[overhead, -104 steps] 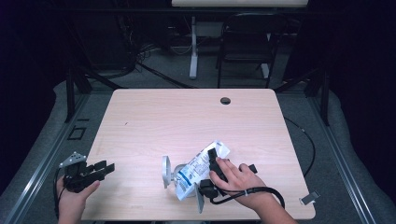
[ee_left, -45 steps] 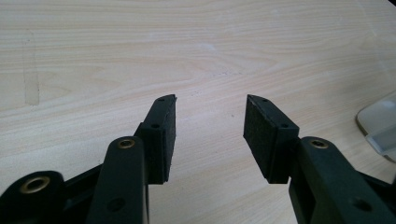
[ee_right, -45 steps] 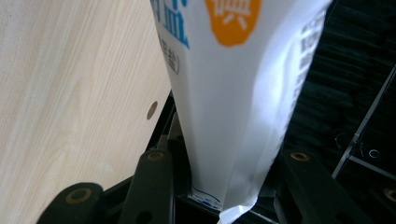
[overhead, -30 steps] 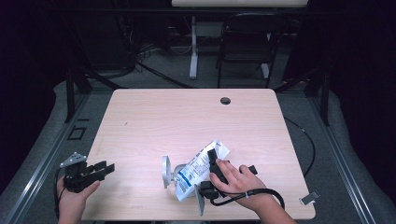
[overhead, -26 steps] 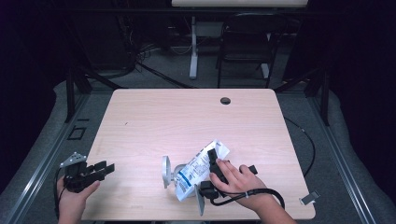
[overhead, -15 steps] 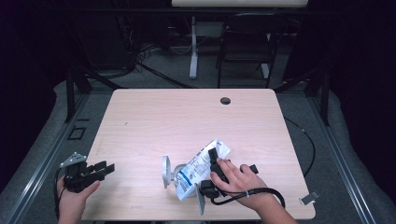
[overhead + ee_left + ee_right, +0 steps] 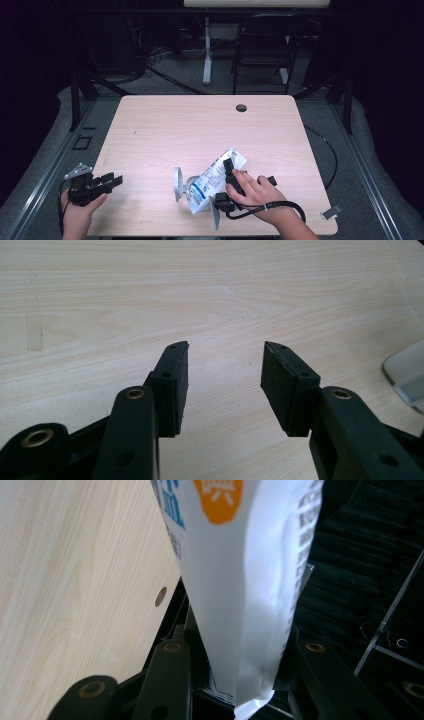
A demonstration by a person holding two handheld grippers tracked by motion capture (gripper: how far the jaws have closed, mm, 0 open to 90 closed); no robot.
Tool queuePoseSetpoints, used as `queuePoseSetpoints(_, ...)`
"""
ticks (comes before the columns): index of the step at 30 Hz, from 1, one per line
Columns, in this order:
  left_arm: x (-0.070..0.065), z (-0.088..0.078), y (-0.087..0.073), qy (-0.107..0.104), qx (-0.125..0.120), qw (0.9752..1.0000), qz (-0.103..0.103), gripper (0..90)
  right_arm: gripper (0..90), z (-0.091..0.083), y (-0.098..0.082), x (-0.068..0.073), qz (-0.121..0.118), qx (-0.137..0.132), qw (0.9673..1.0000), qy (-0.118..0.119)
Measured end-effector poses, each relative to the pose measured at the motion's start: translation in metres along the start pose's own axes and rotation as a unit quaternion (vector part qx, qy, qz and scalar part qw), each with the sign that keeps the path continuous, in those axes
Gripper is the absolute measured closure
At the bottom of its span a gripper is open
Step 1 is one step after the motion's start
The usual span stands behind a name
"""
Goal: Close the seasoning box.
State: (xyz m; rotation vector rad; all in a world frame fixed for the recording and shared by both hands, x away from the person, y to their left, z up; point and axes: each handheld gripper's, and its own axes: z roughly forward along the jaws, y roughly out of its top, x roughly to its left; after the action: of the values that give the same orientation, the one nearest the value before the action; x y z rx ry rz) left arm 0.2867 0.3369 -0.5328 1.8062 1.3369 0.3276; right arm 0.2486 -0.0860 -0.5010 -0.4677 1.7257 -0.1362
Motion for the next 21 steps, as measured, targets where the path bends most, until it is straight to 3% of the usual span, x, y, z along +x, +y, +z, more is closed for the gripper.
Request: queuePoseSetpoints(21,0.0003,0.0002,-0.0003,0.000,-0.001,1.0000,-0.001,54.5,71.1,-0.0007,-0.0001,-0.0010,0.006,0.001,1.0000,-0.001)
